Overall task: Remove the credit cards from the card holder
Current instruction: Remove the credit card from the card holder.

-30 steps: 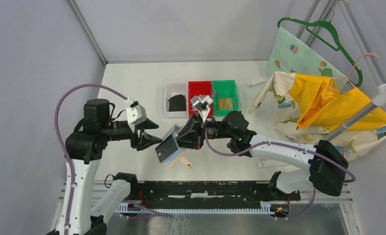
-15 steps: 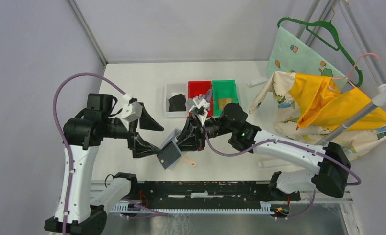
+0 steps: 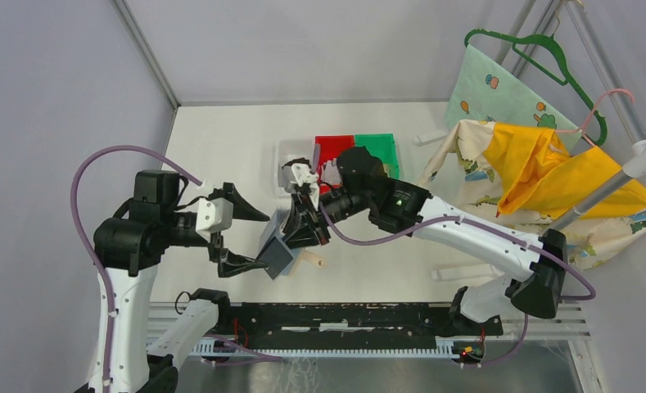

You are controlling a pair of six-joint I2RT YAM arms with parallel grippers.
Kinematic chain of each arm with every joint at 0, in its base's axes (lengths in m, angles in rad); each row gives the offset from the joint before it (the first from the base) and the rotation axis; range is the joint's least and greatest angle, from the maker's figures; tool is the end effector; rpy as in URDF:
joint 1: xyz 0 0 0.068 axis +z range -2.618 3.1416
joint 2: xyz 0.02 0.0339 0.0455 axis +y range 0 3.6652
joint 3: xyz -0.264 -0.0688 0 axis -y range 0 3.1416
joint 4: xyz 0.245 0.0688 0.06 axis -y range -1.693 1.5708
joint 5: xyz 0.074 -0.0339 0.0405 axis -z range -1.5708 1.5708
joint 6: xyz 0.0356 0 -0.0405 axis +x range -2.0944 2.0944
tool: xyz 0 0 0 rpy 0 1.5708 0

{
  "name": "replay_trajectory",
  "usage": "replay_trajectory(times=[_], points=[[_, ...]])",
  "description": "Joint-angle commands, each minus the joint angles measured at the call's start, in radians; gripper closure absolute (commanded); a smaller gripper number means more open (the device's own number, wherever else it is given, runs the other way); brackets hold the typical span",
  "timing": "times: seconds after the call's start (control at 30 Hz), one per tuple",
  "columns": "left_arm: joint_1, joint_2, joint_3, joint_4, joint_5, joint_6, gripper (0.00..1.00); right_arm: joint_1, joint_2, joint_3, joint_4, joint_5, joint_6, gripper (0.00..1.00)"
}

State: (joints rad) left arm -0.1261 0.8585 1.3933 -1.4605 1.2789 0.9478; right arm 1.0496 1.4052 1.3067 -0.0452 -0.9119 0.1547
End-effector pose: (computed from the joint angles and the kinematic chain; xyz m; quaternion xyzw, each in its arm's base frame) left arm 0.0734 -0.0437 0.4225 0.5518 0.5572 -0.4173 0.4592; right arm 0.1354 0.2924 0.3958 -0.5535 0.4873 0.6072 0.2957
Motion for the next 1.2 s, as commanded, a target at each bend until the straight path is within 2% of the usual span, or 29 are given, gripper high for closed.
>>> replay_trajectory(times=[0.0, 0.13, 0.27, 0.33, 0.6, 0.8, 1.0, 1.17], points=[[-0.004, -0.01, -0.009, 0.029, -0.103, 0.174, 0.01, 0.045, 0.074, 0.233, -0.418, 0.102, -0.307, 1.0], [-0.003, -0.031, -0.076, 0.067, -0.109, 0.209, 0.0, 0.111, 0.162, 0.381, -0.591, 0.216, -0.385, 1.0], [-0.004, -0.111, -0.17, 0.27, -0.151, 0.096, 0.0, 0.175, 0.267, 0.568, -0.782, 0.34, -0.459, 1.0], [-0.003, -0.152, -0.2, 0.342, -0.171, 0.057, 0.0, 0.197, 0.283, 0.604, -0.828, 0.383, -0.478, 1.0], [-0.003, -0.232, -0.198, 0.339, -0.179, 0.107, 0.0, 0.201, 0.221, 0.578, -0.788, 0.415, -0.478, 1.0], [-0.003, -0.257, -0.221, 0.279, -0.17, 0.147, 0.0, 0.2, 0.197, 0.58, -0.739, 0.415, -0.458, 1.0], [-0.004, -0.257, -0.227, 0.258, -0.147, 0.138, 0.02, 0.202, 0.095, 0.432, -0.522, 0.388, -0.413, 1.0], [-0.004, -0.231, -0.205, 0.251, -0.145, 0.131, 0.09, 0.205, 0.068, 0.383, -0.49, 0.38, -0.415, 1.0]])
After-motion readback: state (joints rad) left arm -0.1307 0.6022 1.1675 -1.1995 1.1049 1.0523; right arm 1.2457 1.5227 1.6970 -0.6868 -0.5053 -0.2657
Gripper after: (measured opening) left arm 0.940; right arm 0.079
